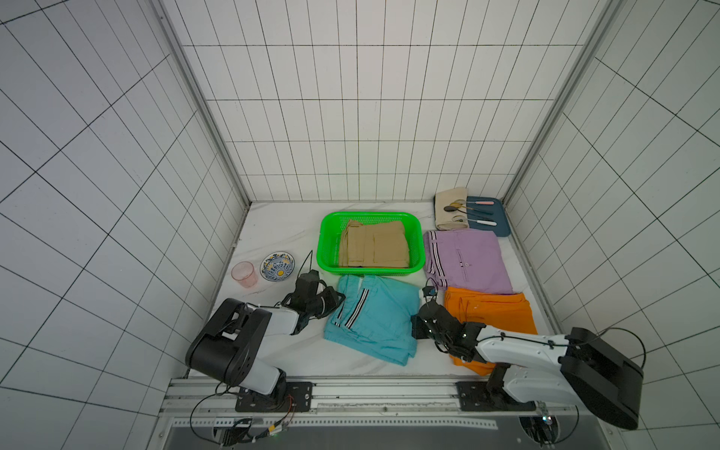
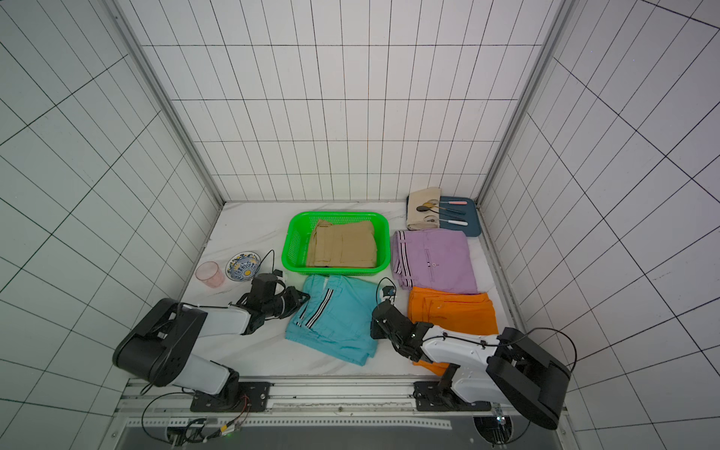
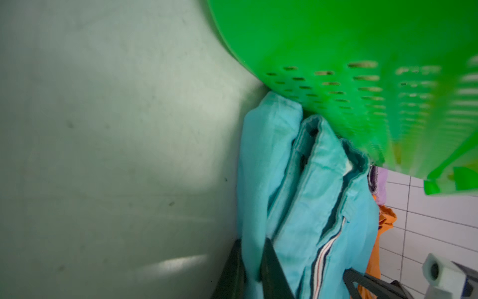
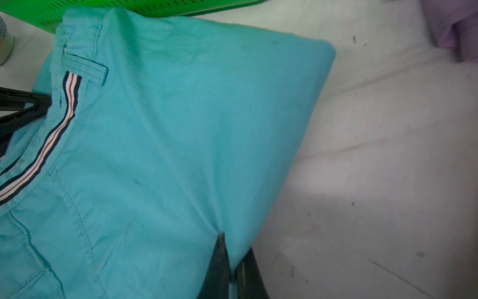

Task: Put the folded long pants in the basket
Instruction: Pick up the long pant at the center of the board, then place the long pant in the basket.

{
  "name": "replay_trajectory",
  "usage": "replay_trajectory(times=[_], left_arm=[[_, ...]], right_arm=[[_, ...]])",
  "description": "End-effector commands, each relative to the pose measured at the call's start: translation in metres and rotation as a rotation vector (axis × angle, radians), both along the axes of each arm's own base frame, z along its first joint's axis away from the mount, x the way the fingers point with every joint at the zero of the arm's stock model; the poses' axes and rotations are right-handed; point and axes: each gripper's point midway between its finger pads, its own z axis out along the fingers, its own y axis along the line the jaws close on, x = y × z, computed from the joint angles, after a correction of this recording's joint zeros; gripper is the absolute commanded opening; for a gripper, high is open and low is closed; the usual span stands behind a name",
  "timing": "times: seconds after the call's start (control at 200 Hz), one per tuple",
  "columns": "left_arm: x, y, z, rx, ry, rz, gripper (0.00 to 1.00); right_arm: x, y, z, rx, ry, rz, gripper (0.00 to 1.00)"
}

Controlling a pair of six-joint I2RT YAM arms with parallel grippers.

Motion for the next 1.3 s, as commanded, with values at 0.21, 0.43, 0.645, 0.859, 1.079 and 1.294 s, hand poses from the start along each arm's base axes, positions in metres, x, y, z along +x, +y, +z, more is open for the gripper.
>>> replay_trajectory(times=[0.21, 0.43, 0.645, 0.859, 1.079, 1.294], left_arm=[[-0.044, 0.013, -0.009, 0.146, 0.106, 0.003, 0.00], [-0.069, -0.001, 0.068, 0.099, -0.054, -0.032, 0.00], [-0.076, 0.021, 0.163, 0.045, -0.264, 0.053, 0.00], [-0.064, 0.016, 0.233, 0.022, -0.367, 0.048, 0.00], [-0.004, -0.007, 0.253, -0.010, -0.320, -0.003, 0.00], [0.071, -0.007, 0.260, -0.056, -0.289, 0.024, 0.00]], right_arm=[[0.008, 0.017, 0.031, 0.067, -0.046, 0.032, 0.00], [-0.010, 0.019, 0.084, 0.090, -0.146, 0.085, 0.00], [-0.009, 0.013, 0.165, 0.160, -0.268, 0.091, 0.00], [0.008, 0.010, 0.255, 0.154, -0.398, 0.077, 0.00], [0.054, 0.002, 0.305, 0.146, -0.440, 0.012, 0.00], [0.124, 0.010, 0.296, 0.150, -0.361, 0.028, 0.00]])
